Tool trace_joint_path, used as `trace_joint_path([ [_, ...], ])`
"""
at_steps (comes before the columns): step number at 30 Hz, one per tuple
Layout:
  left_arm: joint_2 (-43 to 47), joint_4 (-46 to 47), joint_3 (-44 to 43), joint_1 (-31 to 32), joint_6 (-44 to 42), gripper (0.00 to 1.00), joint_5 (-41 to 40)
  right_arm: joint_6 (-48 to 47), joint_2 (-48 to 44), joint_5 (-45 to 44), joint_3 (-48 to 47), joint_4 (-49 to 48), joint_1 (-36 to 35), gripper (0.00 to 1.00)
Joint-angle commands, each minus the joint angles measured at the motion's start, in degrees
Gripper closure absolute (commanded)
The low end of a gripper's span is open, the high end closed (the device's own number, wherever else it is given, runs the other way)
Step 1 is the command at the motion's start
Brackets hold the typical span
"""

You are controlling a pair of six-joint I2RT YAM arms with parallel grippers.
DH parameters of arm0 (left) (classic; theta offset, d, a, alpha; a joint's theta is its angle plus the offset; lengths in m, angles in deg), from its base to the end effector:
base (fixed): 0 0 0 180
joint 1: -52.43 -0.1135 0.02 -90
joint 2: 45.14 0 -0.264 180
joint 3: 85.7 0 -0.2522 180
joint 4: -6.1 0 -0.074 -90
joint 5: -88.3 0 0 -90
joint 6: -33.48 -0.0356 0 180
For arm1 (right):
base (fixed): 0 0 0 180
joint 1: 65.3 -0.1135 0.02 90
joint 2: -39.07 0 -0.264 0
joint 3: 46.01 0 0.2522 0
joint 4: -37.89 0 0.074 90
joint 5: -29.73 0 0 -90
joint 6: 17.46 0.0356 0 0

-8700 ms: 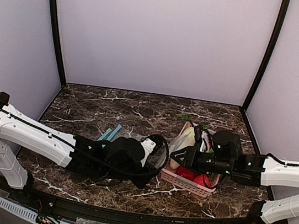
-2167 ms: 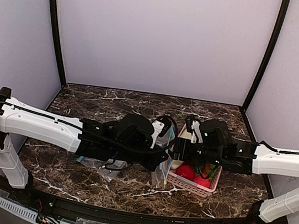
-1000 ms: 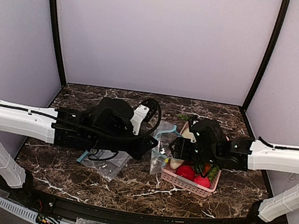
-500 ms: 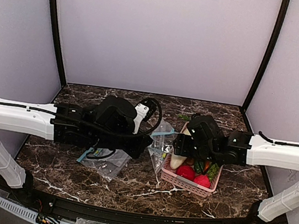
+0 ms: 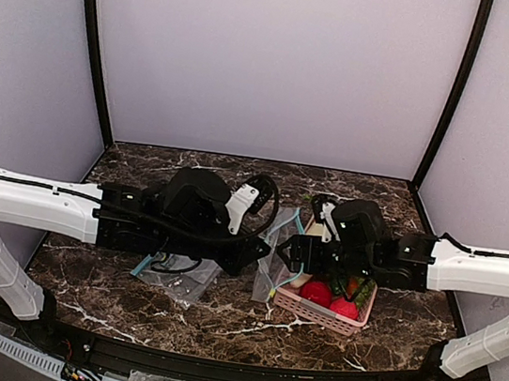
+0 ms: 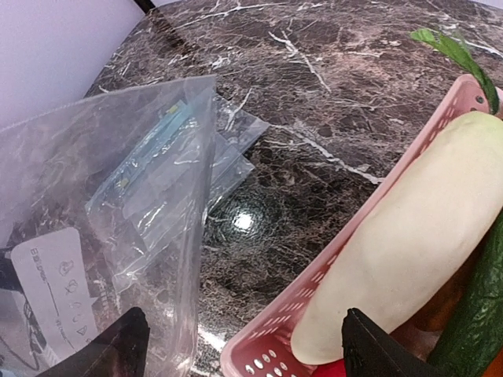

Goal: Place the food in the zip-top bag and seal the zipper
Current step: Open the zipper food storage bag at the center of the board.

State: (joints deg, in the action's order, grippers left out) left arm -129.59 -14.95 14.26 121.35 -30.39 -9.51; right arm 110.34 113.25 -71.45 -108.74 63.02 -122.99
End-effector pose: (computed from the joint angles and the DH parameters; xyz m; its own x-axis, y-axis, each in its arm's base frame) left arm 0.1284 -0.3198 0.3099 -0.5265 0.1528 -0.8363 0.7222 0.5994 -0.3452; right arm 0.1569 0.2352 0.2525 -0.7089 0.0041 -0.7053 -0.3942 0.8270 0.4009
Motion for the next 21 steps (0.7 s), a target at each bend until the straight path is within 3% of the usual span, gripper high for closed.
trace_joint_path([
  [1,1.8,5.7,1.5,-0.8,0.1,0.99,5.7,-2.1,2.4,3.9,-1.0,-3.9,0.0,0.17],
  [9,1.4,10.0,2.7,-0.8,1.6,0.99,9.8,-0.2,4.4,2.4,-2.2,-5.7,-0.4,0.08],
  [21,1.0,11.5,3.0,-0.8,1.6,0.99,10.9,-3.0,7.3,12.5,-0.8,-12.1,-1.1,0.07],
])
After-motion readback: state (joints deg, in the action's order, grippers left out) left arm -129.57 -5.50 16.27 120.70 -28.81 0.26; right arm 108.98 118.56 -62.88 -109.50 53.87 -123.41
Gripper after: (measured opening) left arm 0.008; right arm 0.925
